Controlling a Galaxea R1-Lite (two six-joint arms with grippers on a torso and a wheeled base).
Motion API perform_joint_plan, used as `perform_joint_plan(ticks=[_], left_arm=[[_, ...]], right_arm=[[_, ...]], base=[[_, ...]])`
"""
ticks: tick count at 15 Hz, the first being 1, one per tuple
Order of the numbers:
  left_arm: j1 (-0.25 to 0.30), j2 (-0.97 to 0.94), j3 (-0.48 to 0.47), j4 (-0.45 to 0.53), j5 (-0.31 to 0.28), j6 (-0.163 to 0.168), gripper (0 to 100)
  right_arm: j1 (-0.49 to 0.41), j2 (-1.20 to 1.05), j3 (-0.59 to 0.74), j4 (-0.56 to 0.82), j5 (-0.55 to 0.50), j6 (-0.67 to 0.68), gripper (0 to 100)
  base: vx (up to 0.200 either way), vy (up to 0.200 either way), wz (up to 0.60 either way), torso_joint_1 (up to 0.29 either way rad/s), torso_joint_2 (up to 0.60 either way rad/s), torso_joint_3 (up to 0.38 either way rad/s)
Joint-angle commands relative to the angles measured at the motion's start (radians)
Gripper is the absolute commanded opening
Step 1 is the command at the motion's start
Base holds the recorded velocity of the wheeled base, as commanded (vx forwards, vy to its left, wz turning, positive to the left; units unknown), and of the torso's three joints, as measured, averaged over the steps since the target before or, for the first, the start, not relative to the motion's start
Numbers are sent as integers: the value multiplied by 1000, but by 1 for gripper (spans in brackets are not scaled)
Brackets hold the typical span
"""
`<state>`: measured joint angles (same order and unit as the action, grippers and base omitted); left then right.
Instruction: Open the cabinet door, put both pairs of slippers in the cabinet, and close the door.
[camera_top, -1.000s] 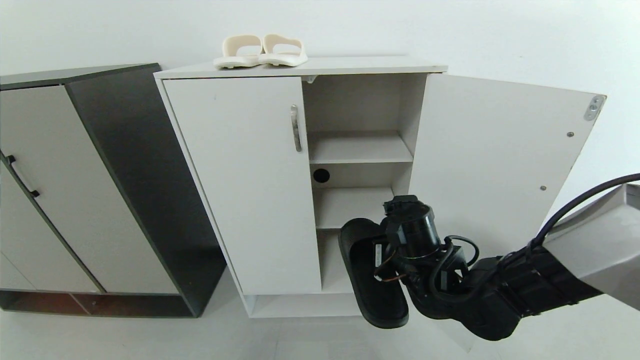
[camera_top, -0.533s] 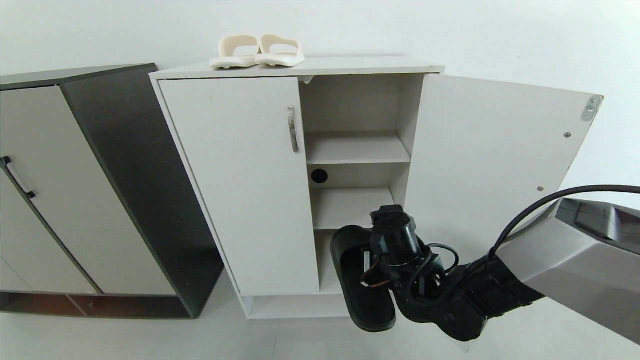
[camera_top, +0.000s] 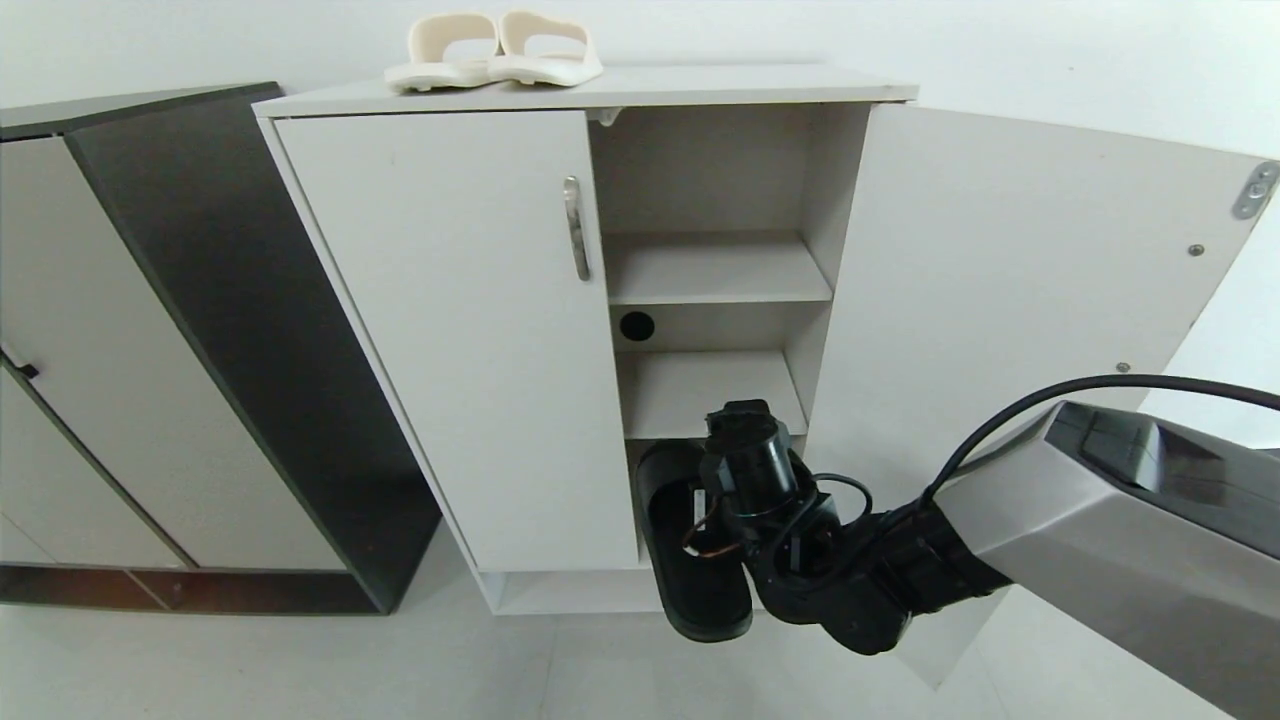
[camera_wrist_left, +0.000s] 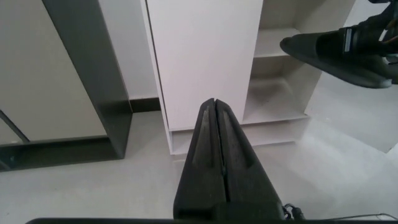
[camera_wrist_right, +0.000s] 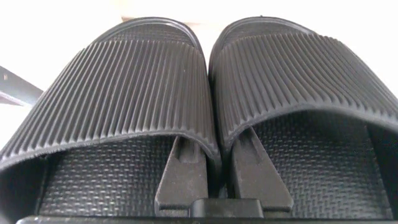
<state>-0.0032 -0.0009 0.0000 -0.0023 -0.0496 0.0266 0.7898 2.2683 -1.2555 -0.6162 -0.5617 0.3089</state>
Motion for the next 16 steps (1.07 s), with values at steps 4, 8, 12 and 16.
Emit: perform_joint_plan(ticks=[4,8,12,16], left_arm=[[0,2,0,-1,-1,1,0],[0,2,0,-1,0,-1,0],[0,2,0,1,0,-1,0],[0,2,0,-1,0,-1,0]], right_arm=[[3,23,-12,4,-6,-1,0],[20,22,25,-7,-37,4,0],[34,57,62,-203,-152,-100,0],[34,122,104,-517,-153,-264,0]], base=[[0,0,0,8,4,-195],[0,0,0,1,2,-197],[0,0,0,4,4,-74],[0,0,0,0,0,0]])
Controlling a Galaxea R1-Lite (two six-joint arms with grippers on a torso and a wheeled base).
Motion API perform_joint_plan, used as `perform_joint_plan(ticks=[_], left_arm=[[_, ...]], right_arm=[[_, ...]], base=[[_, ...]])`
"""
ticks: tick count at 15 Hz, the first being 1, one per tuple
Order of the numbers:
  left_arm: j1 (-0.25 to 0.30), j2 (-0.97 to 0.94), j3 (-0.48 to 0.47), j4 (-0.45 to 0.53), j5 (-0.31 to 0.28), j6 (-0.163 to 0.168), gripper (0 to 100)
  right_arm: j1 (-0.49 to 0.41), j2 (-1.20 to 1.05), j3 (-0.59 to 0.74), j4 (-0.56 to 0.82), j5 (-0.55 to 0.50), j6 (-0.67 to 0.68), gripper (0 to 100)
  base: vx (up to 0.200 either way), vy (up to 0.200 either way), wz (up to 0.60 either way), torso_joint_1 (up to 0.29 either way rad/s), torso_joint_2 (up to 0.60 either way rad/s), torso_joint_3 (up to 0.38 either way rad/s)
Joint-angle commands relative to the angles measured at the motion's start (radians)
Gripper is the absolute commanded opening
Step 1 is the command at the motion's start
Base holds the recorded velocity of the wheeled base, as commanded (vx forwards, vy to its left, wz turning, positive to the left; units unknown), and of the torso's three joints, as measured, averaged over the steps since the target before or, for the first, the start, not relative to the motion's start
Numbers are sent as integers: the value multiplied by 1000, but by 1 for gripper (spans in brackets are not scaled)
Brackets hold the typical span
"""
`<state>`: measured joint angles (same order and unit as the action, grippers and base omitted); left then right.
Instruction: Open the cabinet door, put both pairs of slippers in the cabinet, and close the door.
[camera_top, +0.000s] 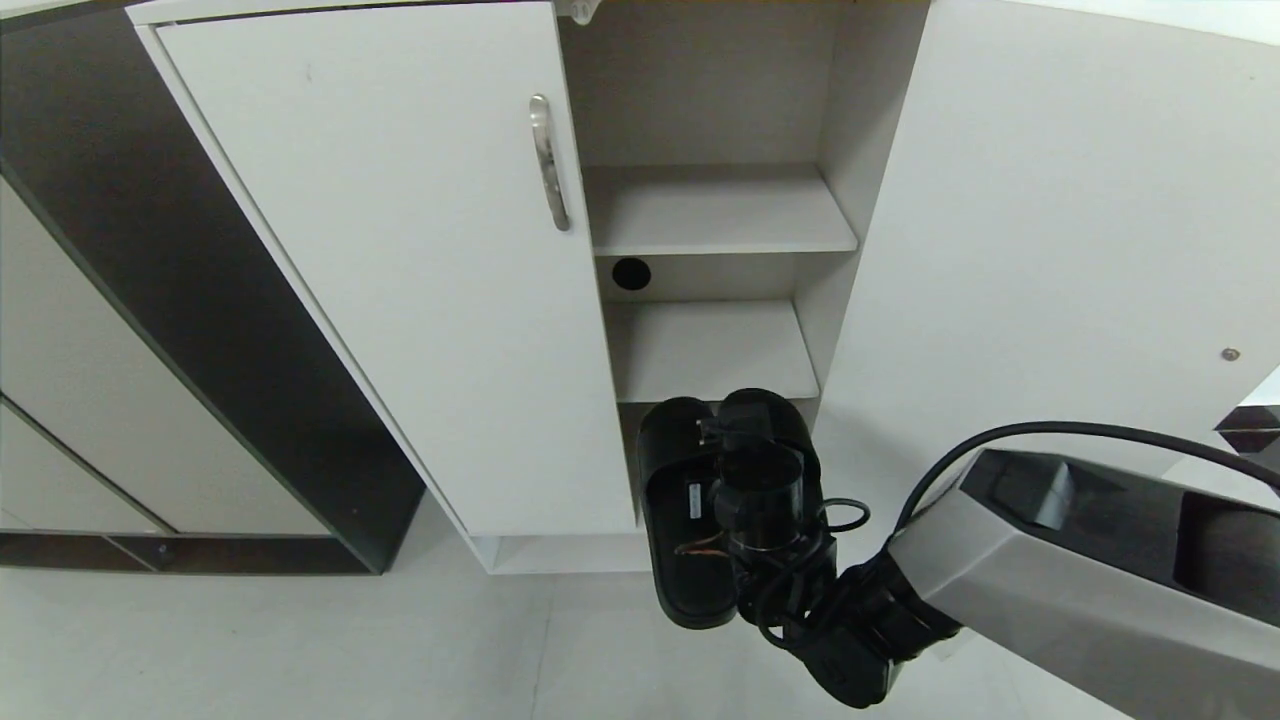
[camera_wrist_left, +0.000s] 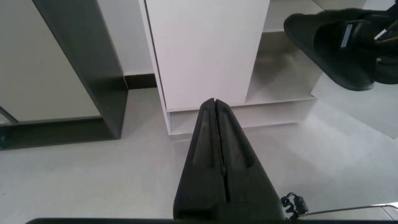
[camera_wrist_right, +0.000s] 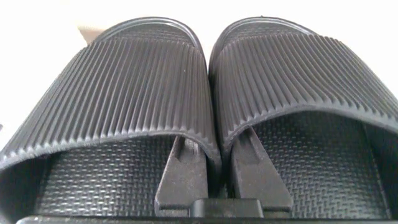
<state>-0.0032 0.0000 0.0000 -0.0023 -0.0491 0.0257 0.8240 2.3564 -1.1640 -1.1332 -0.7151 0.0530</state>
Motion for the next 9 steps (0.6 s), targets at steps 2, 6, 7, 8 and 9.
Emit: perform_joint_plan(ticks=[2,6,7,8,9], left_arm=[[0,2,0,-1,0,0,0],[0,2,0,-1,-1,2,0],[0,2,0,-1,-1,0,0],[0,2,0,-1,-1,2,0],[0,2,0,-1,-1,2,0]], right_arm=[[0,49,12,-28,2,-21,0],[-13,67,10,-26,2,-21,0],[-13,67,9,-26,2,-21,0],[-13,67,6,-26,2,-21,0],[-11,69,1,-26,2,-21,0]], base=[[0,0,0,0,0,0],[0,0,0,0,0,0],[0,0,0,0,0,0],[200,0,0,2,2,2],[200,0,0,2,2,-2]])
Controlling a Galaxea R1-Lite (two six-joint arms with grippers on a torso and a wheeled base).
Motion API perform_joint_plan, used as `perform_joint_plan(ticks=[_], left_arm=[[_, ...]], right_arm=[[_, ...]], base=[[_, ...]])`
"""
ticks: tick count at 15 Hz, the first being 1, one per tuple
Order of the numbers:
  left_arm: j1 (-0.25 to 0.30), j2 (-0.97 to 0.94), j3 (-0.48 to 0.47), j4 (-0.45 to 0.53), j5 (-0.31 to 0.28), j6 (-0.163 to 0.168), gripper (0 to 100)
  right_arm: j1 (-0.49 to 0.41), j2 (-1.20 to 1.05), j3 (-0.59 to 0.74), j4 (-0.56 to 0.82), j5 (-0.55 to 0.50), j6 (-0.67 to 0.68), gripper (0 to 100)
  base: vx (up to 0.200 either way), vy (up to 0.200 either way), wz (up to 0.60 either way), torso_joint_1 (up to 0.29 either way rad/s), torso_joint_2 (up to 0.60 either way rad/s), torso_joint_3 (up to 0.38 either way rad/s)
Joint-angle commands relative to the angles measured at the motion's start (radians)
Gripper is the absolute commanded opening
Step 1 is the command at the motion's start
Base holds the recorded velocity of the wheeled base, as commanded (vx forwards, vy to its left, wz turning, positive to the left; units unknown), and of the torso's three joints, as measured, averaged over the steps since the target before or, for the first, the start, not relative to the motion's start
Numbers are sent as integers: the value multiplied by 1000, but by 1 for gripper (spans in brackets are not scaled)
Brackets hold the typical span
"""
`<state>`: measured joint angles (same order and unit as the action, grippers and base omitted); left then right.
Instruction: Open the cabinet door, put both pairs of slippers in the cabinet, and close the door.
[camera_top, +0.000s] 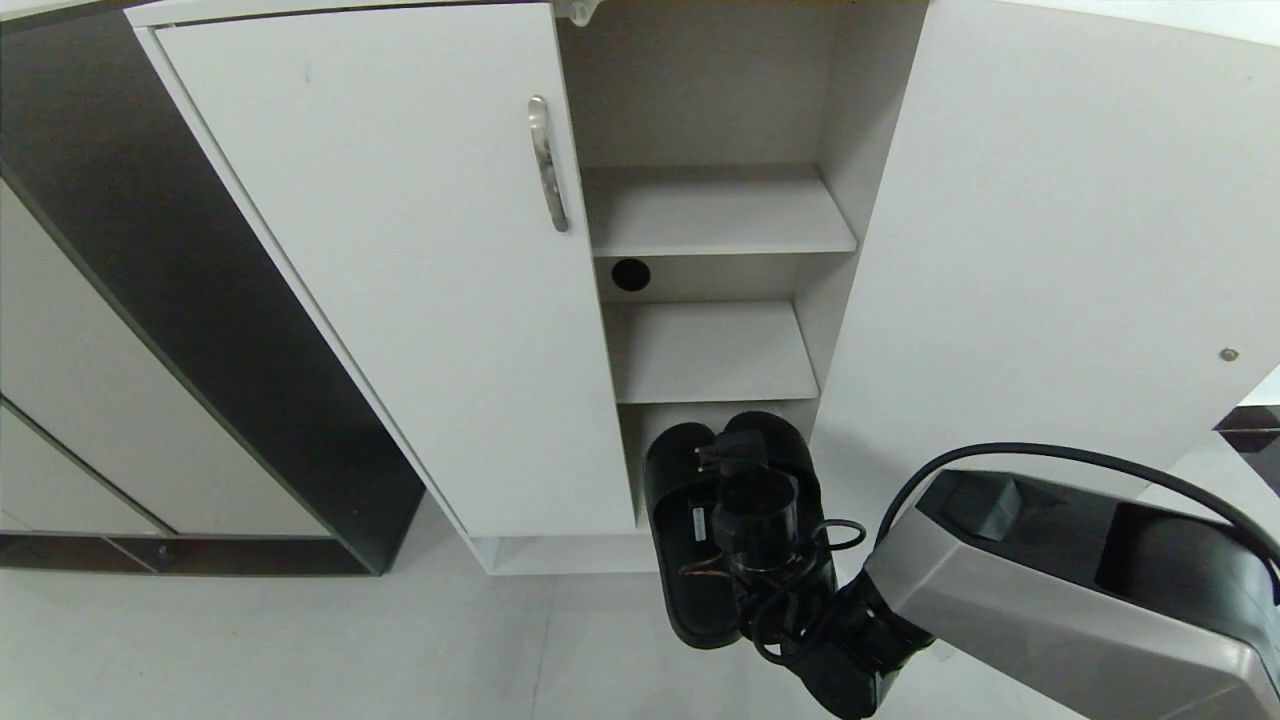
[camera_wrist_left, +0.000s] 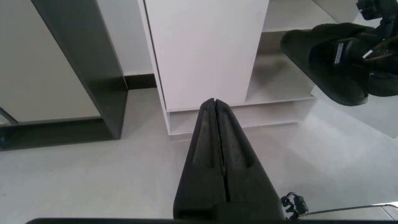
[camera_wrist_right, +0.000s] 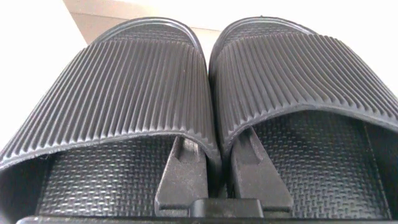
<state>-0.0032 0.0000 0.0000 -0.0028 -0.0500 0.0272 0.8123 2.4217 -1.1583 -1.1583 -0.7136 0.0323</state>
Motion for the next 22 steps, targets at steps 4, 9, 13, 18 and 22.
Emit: perform_joint_plan(ticks=[4,9,13,18,22], left_arm=[[0,2,0,0,-1,0,0],[0,2,0,1,-1,0,0],[0,2,0,0,-1,-1,0],[0,2,0,0,1,-1,0],[0,2,0,0,1,-1,0]], right_arm=[[1,4,-14,-1,0,-2,0],[2,5,-26,-1,-1,-17,0],[-12,43,-87,5,0,-17,0],[-61,108,-225,60,0,-15,0],[-85,134,-319,126,2,-15,0]], base=[[200,0,0,-2,2,0],[200,0,0,1,1,0],[150,0,0,1,2,2],[0,0,0,0,0,0],[0,0,0,0,0,0]])
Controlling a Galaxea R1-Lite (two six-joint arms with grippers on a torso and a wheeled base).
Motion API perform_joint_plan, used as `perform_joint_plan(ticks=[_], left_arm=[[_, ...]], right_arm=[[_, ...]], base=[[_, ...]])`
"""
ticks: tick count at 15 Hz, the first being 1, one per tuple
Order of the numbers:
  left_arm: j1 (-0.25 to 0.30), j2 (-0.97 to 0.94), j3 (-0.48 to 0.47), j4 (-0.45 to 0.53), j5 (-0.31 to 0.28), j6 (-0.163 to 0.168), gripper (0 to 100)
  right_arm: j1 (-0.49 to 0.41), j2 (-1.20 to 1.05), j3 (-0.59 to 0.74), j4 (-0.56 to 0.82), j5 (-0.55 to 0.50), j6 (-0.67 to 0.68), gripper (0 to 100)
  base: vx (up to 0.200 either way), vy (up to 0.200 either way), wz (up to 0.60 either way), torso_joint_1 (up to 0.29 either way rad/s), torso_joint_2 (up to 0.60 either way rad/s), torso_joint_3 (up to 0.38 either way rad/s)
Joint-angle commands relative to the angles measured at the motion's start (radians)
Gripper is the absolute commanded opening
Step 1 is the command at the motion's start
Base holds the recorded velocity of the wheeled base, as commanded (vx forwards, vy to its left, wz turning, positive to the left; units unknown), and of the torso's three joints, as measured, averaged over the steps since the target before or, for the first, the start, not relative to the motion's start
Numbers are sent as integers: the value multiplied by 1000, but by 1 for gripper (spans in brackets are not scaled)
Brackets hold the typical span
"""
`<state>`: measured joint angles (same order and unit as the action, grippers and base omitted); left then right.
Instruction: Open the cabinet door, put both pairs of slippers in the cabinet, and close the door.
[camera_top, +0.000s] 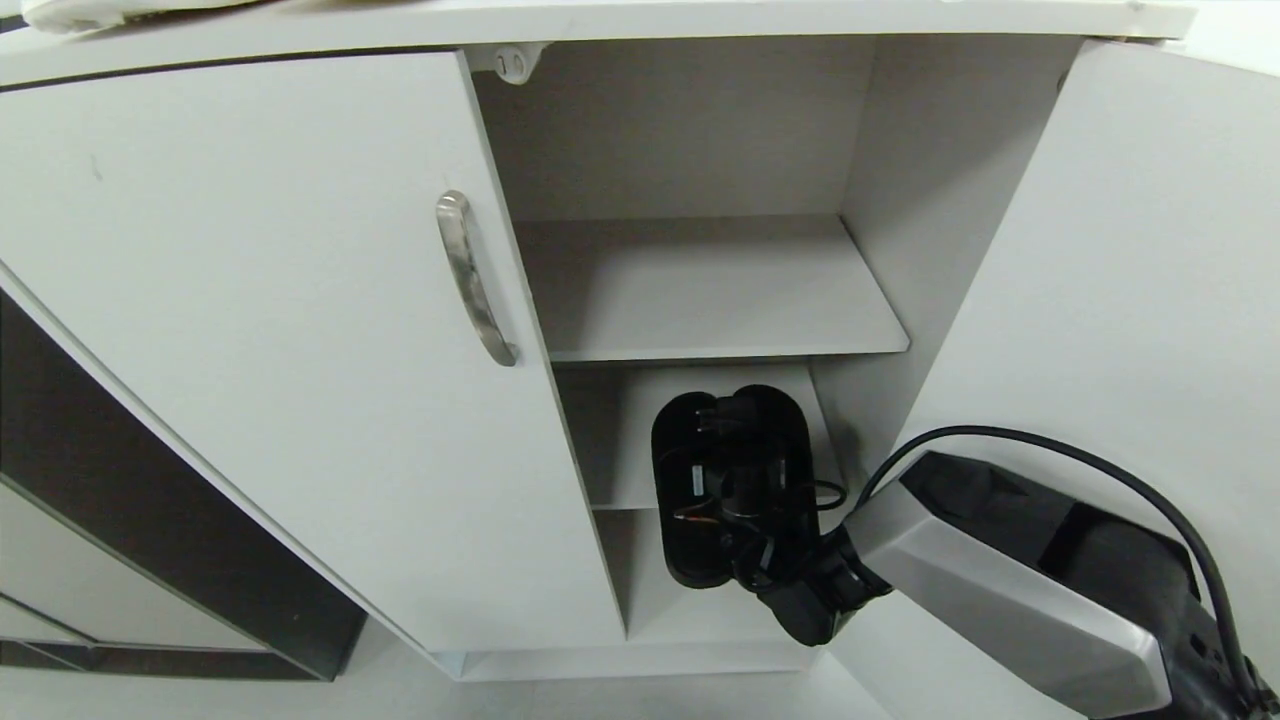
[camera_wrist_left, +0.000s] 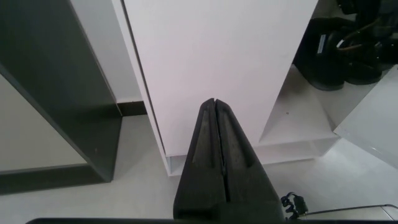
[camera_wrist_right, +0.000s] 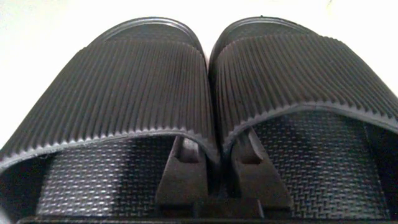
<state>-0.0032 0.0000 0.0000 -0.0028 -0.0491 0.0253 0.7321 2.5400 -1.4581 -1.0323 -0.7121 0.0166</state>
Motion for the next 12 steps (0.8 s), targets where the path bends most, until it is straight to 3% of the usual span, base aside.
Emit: perform_joint_plan(ticks=[1,8,12], left_arm=[[0,2,0,0,0,-1,0],[0,2,0,0,3,-2,0],[0,2,0,0,3,-2,0]], right_arm=[[-22,39,-111,57,-1,0,0],[-66,95,-387,250,0,9,0],[-69,112,-452,313,2,29,0]], base=[[0,0,0,0,0,0],[0,0,0,0,0,0],[0,0,0,0,0,0]])
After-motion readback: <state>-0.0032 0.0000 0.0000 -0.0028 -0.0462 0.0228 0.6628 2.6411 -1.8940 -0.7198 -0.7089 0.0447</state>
